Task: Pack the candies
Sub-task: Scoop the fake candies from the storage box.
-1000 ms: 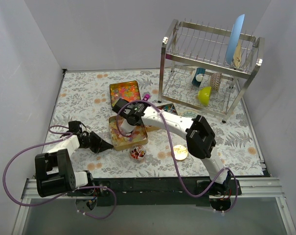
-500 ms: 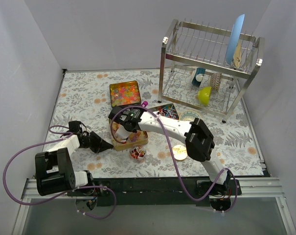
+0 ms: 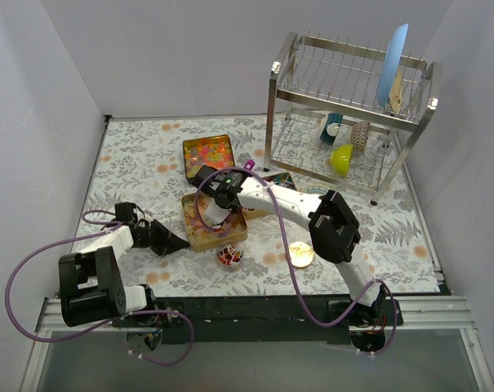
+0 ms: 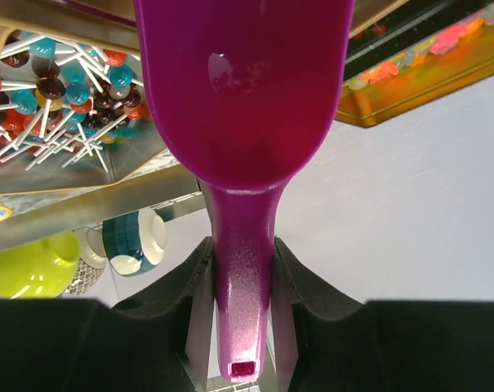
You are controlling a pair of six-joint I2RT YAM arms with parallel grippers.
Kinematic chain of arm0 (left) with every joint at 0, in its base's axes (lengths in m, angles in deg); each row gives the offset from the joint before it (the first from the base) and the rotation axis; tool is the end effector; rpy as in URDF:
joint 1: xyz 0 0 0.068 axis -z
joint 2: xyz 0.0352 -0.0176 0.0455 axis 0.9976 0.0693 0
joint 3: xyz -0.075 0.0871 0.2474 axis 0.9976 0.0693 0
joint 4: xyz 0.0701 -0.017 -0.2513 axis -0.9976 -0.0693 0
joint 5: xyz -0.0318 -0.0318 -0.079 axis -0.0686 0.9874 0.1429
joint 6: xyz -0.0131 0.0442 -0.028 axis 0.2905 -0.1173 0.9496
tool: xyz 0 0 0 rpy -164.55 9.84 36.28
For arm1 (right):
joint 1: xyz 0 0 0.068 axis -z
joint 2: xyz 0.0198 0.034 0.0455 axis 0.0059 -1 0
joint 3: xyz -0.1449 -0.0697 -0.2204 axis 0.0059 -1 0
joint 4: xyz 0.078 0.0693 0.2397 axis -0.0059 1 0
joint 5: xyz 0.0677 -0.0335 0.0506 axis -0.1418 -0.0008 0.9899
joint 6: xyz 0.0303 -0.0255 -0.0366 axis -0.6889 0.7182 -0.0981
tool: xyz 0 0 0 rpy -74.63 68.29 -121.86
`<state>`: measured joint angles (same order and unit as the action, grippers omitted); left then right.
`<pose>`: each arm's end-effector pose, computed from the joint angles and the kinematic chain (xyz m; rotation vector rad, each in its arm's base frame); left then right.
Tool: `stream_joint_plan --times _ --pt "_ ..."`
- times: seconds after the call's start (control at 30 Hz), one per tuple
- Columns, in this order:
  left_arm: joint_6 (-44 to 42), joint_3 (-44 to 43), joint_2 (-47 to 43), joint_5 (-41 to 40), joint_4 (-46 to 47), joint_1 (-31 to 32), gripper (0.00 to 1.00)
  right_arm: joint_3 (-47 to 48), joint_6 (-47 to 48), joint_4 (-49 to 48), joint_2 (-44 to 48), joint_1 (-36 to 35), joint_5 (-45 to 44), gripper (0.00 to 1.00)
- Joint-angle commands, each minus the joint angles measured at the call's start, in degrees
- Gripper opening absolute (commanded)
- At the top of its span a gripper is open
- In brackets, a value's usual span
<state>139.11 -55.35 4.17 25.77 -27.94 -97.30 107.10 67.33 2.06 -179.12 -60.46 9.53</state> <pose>0.1828 0.0120 0.1295 1.8418 -2.0330 1.0778 0.2410 0.3876 0.2419 -2.6358 0.7822 -1.0397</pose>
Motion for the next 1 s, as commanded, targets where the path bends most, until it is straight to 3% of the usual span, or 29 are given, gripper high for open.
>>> stream_joint_plan --times 0.0,0.27,0.5,0.77,0.97 --pt "0.47 0.55 -0.63 2.43 0.72 0.46 0.00 -2.71 5.25 -0.52 0.00 0.06 -0.03 0.01" --pt "0.38 0.55 0.60 2.87 0.72 0.81 0.00 -1.93 4.47 -1.49 -3.42 -1.17 0.94 0.01" --pt "0.56 0.73 2.09 2.78 0.90 1.34 0.00 7.73 -5.80 5.96 -10.10 -2.57 1.72 0.01" --pt "1.09 0.91 2.71 3.05 1.69 1.51 0.00 6.16 -12.92 7.29 -9.31 -4.33 3.75 0.01" --pt "1.17 0.82 3.41 3.22 1.87 1.42 0.00 15.30 -18.91 13.17 -14.06 -5.65 9.19 0.01"
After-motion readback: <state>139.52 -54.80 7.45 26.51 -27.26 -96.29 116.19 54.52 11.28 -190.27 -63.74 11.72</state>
